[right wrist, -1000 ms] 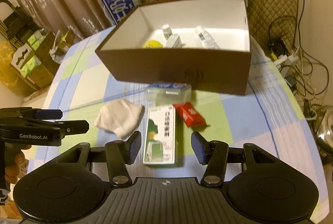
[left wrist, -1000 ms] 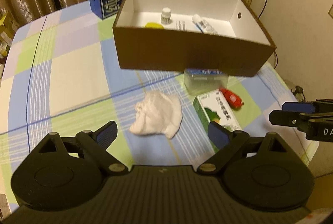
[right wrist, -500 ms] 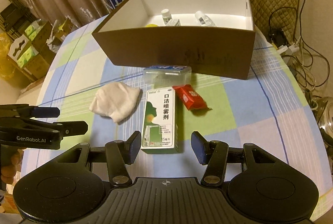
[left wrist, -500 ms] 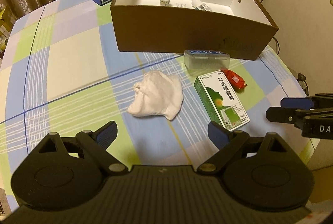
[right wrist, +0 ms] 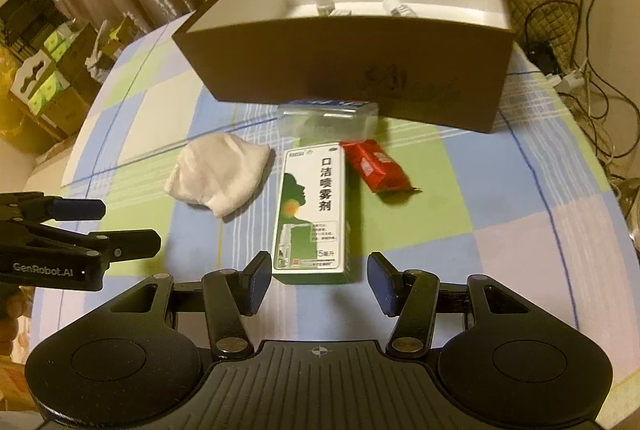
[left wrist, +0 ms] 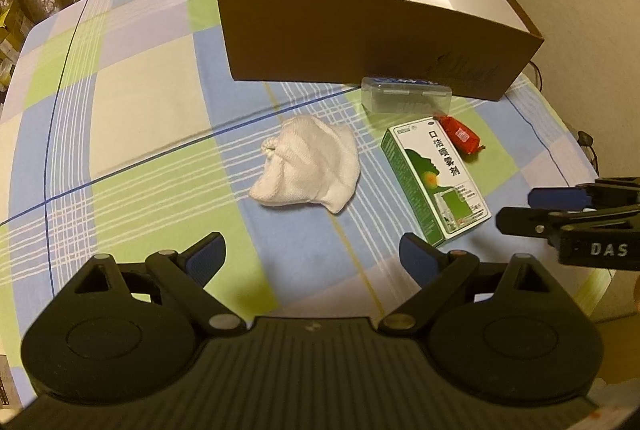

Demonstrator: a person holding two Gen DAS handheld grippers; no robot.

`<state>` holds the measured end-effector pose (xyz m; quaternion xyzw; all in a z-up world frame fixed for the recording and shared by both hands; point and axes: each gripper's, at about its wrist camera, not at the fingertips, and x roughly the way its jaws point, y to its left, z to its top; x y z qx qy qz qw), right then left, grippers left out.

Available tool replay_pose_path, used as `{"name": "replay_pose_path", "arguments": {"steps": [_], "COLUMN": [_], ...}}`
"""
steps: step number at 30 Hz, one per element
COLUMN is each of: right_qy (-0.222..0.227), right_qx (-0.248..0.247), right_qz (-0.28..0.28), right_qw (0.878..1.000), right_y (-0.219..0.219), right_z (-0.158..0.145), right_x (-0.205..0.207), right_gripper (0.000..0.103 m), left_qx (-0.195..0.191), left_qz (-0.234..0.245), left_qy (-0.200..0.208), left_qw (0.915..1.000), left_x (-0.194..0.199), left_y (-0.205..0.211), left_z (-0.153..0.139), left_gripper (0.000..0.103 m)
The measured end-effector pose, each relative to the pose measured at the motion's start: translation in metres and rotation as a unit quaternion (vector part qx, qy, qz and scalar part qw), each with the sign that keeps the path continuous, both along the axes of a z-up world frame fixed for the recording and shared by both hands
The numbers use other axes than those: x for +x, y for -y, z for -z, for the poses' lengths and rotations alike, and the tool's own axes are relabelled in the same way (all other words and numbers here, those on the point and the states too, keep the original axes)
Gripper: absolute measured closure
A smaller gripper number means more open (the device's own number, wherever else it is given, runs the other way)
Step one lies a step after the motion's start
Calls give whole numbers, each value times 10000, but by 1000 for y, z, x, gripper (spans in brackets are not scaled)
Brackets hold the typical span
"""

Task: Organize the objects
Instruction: 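Withdraw both open tools from the box back over the table, then grasp the white cloth with the left tool while the right tool grasps the green spray box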

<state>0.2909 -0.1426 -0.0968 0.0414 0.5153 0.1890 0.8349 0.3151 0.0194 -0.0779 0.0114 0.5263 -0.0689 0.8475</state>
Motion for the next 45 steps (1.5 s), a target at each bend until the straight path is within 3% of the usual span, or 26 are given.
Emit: {"name": "replay_pose_path", "arguments": {"steps": [13,20,33,39,45], "right_qy": [-95,-79,12,-116,-116], "right_qx": [-363,-752,-655,-736,-824], "right_qz": [24,-163,-995,-656,258], "right_qw": [9993,9970,9929,9951,9962], "right_y": [-31,-46,-12,29,72], "right_z": [34,49,48,41,35], "right_x": [21,26,-13,-30,-36], "right_gripper": [52,46,49,49,49], "left_qx": [214,292,198,181,193], "left_qz": [-134,-253,8,107,125], "left_qy": [-88,-126,-59,20,75], "left_qw": [9996,9992,9998,9998,9997], "left_x": [0,4,14,19,24], "left_y": [-15,-26,-17,-13,-12], "left_z": [10,16,25,28,33], "left_gripper": [11,11,11,11,11]}}
